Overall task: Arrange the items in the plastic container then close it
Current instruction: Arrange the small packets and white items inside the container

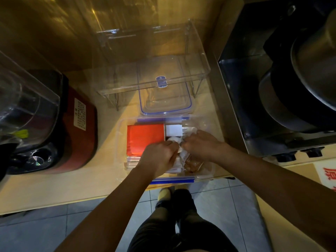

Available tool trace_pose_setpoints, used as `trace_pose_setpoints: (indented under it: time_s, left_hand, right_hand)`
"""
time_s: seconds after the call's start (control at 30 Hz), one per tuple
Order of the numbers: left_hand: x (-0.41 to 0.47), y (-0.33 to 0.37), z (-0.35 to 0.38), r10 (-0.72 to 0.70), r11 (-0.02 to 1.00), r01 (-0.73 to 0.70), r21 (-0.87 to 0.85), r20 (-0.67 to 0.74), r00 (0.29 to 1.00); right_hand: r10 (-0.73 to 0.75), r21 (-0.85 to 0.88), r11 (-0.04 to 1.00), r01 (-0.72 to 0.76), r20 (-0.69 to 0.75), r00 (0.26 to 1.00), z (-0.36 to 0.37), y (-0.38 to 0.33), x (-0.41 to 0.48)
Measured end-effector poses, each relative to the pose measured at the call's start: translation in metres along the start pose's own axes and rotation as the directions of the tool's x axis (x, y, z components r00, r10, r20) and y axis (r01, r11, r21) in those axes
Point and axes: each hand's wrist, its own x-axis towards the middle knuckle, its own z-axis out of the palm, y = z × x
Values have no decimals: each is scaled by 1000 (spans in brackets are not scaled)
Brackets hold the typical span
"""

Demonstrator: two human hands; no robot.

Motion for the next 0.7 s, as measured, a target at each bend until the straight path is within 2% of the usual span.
trace_pose_setpoints:
  time_s: [0.17,0.27,0.33,0.4,0.47,0.57,0.63,0.7]
  left_hand:
    - [2,12,1,-62,994,68,-81,73,995]
    - [5,21,2,-210,953,231,-197,121,970]
    - [7,24,4,-331,903,372,-217,203,922]
    - [8,26,7,-377,863,447,-234,290,880]
    - [8,28,7,-412,827,488,-280,287,864]
    - [9,28,5,-420,711,485,-509,245,874]
    - [9,29,3,-425,557,480,-677,265,866]
    - [10,30,3,-481,432,497,-753,274,833]
  right_hand:
    - [72,97,993,-71,-6,997,5,-4,4]
    - [152,166,975,-150,1,988,5,-7,6]
    - [197,218,956,-196,18,980,4,-10,6]
    - [194,312,929,-201,53,980,-1,-10,3]
    - [144,433,887,-160,69,987,-7,-4,-2]
    - [104,522,848,-89,1,995,-16,9,-10]
    - [111,609,789,-77,-18,994,-20,14,-11]
    - [119,713,699,-54,-42,992,-24,14,-13]
